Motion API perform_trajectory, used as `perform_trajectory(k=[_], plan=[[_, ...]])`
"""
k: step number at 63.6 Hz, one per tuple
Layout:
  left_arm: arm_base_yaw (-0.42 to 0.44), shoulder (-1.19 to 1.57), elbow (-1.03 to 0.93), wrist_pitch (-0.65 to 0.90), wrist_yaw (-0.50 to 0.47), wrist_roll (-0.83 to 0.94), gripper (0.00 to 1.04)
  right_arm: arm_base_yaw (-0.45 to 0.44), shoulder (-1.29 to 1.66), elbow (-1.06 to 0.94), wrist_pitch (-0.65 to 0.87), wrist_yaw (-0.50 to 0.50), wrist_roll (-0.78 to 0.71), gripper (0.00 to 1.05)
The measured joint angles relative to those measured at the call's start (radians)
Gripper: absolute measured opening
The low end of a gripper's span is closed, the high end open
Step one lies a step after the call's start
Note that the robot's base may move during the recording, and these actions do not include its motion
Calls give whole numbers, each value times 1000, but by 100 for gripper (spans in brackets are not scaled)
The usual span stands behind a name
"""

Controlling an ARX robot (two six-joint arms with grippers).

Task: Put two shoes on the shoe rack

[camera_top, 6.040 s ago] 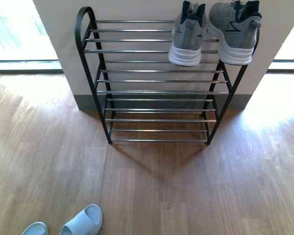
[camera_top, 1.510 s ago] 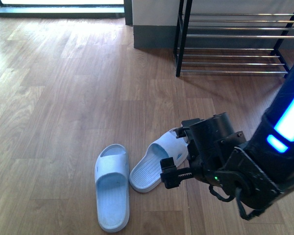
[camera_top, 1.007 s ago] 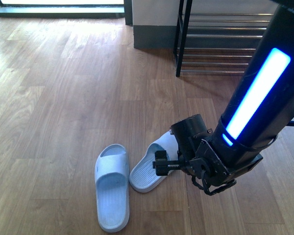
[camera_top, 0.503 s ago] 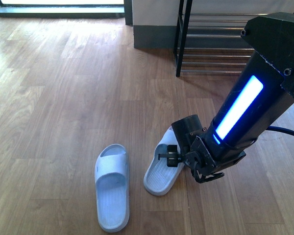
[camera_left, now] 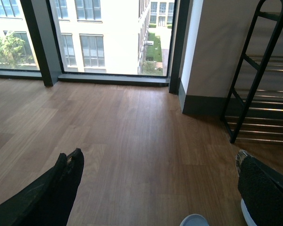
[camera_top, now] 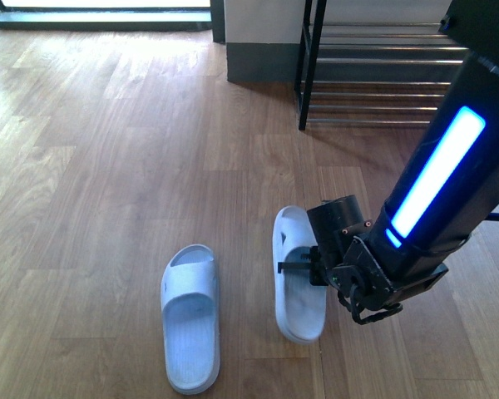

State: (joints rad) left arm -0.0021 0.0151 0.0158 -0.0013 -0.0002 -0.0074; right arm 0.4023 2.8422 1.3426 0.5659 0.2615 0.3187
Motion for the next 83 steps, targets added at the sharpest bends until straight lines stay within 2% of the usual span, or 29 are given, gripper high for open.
perform_trajectory(k=[13, 25, 45, 50, 58, 83], plan=[[0, 0, 0, 0, 0, 0, 95, -57, -285, -266, 148, -7, -74, 1], [0, 0, 0, 0, 0, 0, 95, -146, -570, -509, 202, -29, -145, 1], [0, 0, 0, 0, 0, 0, 95, -277, -1060, -763, 104, -138, -192, 1], [0, 0, 0, 0, 0, 0, 95, -298, -1196, -822, 66, -194, -204, 1], [0, 0, 0, 0, 0, 0, 95, -303, -1296, -855, 56, -211, -209, 1], [0, 0, 0, 0, 0, 0, 95, -304, -1297, -862, 55, -211, -211, 1]])
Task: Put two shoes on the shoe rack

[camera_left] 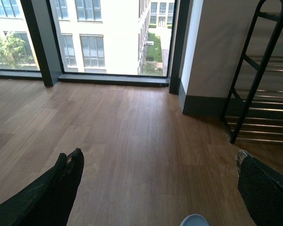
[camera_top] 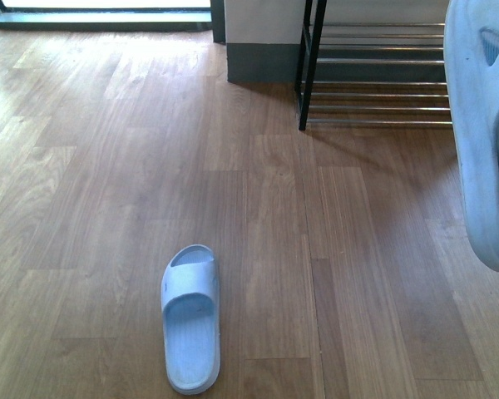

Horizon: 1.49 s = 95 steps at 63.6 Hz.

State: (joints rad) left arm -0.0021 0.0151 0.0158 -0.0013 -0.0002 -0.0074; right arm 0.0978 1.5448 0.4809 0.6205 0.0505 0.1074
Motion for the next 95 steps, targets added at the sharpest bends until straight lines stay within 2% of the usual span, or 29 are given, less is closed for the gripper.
perform_trajectory(k=[45, 46, 47, 49, 52, 54, 57, 59, 64, 69, 83, 95], plan=[[0, 0, 0, 0, -1, 0, 95, -6, 0, 0, 0, -2, 0, 1], [-4, 5, 2, -5, -17, -6, 95, -6, 0, 0, 0, -1, 0, 1], [-26, 33, 20, -59, -101, -37, 95, -6, 0, 0, 0, -1, 0, 1], [-59, 72, 44, -122, -181, -71, 95, -6, 0, 0, 0, -2, 0, 1], [-133, 222, 95, -187, -354, -143, 95, -6, 0, 0, 0, -3, 0, 1], [-164, 355, 117, -152, -436, -196, 95, -5, 0, 0, 0, -3, 0, 1], [-181, 495, 129, -82, -479, -244, 95, -5, 0, 0, 0, -4, 0, 1], [-186, 577, 136, -35, -487, -258, 95, -5, 0, 0, 0, -4, 0, 1], [-185, 1039, 206, 258, -452, -326, 95, -4, 0, 0, 0, -3, 0, 1], [-187, 1469, 319, 465, -430, -358, 95, -4, 0, 0, 0, -3, 0, 1], [-199, 2115, 548, 538, -414, -358, 95, -4, 0, 0, 0, -3, 0, 1], [-211, 2430, 748, 513, -420, -297, 95, -4, 0, 0, 0, -3, 0, 1]])
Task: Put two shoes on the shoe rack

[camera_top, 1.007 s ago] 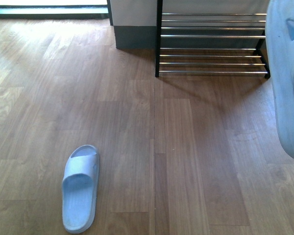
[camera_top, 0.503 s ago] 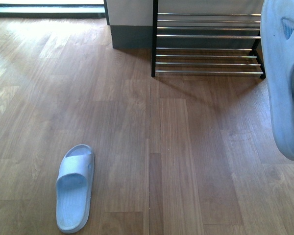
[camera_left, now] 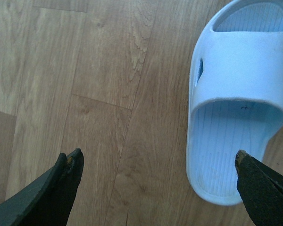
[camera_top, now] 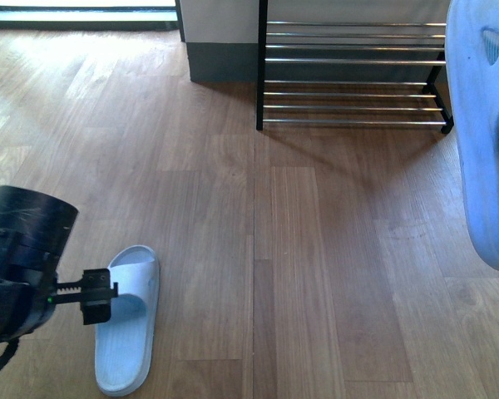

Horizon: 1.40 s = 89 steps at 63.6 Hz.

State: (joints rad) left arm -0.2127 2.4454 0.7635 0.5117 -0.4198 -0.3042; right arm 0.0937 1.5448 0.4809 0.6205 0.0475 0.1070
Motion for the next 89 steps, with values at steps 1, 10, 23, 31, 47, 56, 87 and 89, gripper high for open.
perform_trajectory(k=[1, 10, 23, 31, 47, 56, 87, 89], plan=[[0, 26, 22, -2, -2, 14, 95, 0, 0, 0, 0, 0, 0, 1], [0, 166, 142, -7, 0, 94, 95, 0, 0, 0, 0, 0, 0, 1], [-4, 294, 256, -73, 4, 163, 95, 0, 0, 0, 0, 0, 0, 1], [-3, 348, 315, -87, 8, 167, 95, 0, 0, 0, 0, 0, 0, 1], [5, 407, 392, -44, 70, 166, 95, 0, 0, 0, 0, 0, 0, 1], [7, 409, 405, -27, 91, 153, 90, 0, 0, 0, 0, 0, 0, 1], [66, 356, 358, -67, 159, 97, 2, 0, 0, 0, 0, 0, 0, 1], [63, 328, 340, -64, 159, 90, 2, 0, 0, 0, 0, 0, 0, 1]])
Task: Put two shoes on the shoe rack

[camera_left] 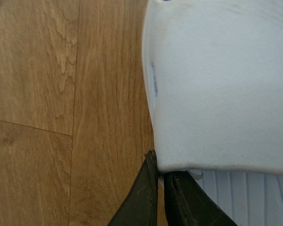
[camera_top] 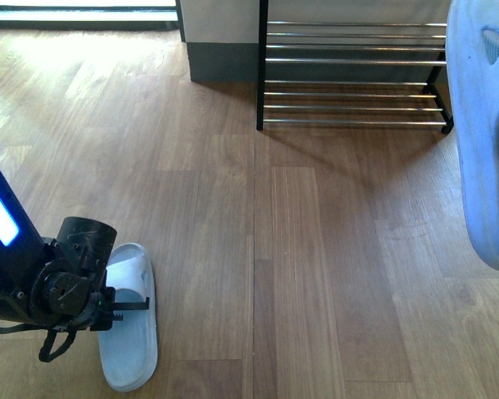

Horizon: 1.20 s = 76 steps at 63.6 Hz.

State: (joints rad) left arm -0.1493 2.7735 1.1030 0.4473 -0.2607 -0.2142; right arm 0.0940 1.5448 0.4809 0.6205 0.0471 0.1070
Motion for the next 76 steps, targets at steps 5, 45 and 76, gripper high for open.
perform_trajectory(k=[5, 45, 76], plan=[[-2, -66, -34, 13, 0, -14, 2, 0, 0, 0, 0, 0, 0, 1], [64, -827, -476, 145, -68, -8, 2, 0, 0, 0, 0, 0, 0, 1], [74, -1722, -680, -242, -132, 72, 2, 0, 0, 0, 0, 0, 0, 1]])
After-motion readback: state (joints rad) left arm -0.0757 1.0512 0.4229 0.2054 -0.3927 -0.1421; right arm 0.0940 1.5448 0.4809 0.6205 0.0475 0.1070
